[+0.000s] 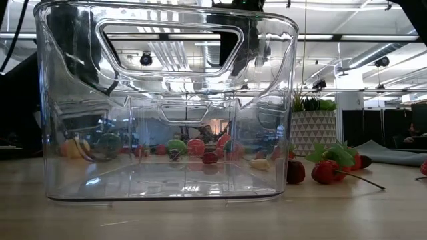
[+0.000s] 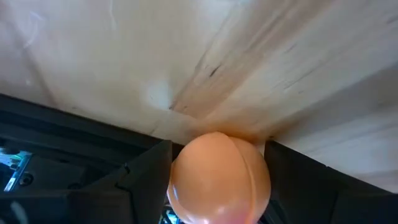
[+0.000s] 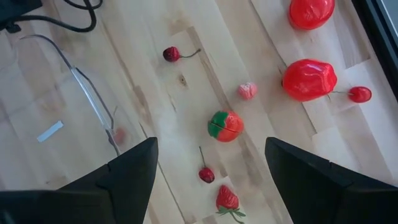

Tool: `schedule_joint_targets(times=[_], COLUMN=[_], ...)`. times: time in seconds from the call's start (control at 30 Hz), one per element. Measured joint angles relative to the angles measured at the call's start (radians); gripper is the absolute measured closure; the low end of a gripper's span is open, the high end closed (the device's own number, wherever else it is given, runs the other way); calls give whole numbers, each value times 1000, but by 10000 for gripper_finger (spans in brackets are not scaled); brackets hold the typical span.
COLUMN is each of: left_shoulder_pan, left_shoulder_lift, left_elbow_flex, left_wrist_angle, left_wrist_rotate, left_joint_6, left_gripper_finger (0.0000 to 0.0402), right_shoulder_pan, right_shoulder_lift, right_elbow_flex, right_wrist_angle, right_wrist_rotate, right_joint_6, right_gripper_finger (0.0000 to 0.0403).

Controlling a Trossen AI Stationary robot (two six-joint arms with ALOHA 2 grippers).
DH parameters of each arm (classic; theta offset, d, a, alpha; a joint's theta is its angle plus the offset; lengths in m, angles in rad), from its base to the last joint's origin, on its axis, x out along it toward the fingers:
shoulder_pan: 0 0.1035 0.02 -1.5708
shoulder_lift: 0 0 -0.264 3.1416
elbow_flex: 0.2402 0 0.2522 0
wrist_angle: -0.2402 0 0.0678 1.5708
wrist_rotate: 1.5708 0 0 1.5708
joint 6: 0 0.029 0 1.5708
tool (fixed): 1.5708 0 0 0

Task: Pick and placing Produce into tupperware
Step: Put the light orange peach into the transparent bin

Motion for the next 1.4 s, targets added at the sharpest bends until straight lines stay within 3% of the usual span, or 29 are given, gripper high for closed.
schedule_joint_targets(times=[0.5,0.67,1.4], left_shoulder_pan=[-4,-4,-7], left_shoulder_lift=[-13,-12,-13], left_elbow_flex=[13,12,19], left_wrist_angle=[12,5,-16], left_wrist_rotate=[-16,-31,-6], left_joint_6=[-94,-15,-79], left_gripper_finger=[162,162,162], right_shoulder_pan=[0,0,0], right_shoulder_lift=[0,0,0], right_elbow_flex=[0,0,0], right_wrist_angle=[26,34,35], right_wrist_rotate=[0,0,0], right_joint_6=[-71,-90,-144], right_gripper_finger=[115,115,115])
